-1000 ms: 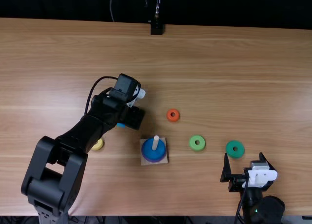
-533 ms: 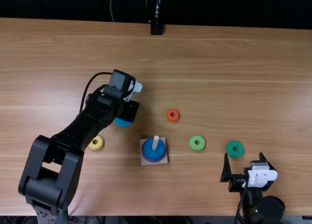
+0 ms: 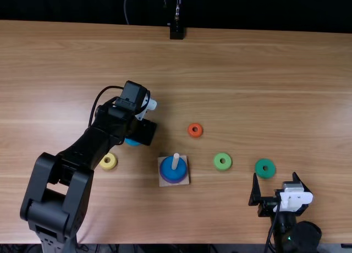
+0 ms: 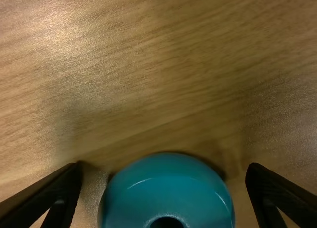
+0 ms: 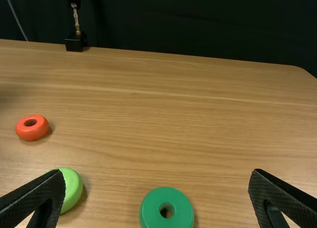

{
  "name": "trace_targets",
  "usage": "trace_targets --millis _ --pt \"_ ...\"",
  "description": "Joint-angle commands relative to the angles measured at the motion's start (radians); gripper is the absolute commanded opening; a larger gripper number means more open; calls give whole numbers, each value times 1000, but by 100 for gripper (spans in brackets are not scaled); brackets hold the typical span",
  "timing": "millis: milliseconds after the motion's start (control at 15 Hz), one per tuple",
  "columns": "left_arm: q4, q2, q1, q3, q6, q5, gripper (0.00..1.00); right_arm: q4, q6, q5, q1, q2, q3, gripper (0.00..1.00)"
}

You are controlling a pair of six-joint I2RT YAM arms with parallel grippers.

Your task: Build the Hanoi tower: stack the rings onto the peg from bottom to top in this color order: purple, dark blue, light blue, dark green, light green, yellow, orange.

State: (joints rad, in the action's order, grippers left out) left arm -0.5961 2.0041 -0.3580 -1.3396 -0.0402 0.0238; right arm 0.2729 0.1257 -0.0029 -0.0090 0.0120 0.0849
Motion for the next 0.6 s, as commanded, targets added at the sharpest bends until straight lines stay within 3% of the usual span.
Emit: trace_targets --millis 0,200,533 --pt "-21 9 7 3 5 15 100 69 -1 14 -6 -12 -68 100" --pt "-96 7 10 -1 7 15 100 69 -1 14 -6 -12 -66 100" --pt "-94 7 -1 -12 5 13 100 69 -1 14 -6 -12 -66 100"
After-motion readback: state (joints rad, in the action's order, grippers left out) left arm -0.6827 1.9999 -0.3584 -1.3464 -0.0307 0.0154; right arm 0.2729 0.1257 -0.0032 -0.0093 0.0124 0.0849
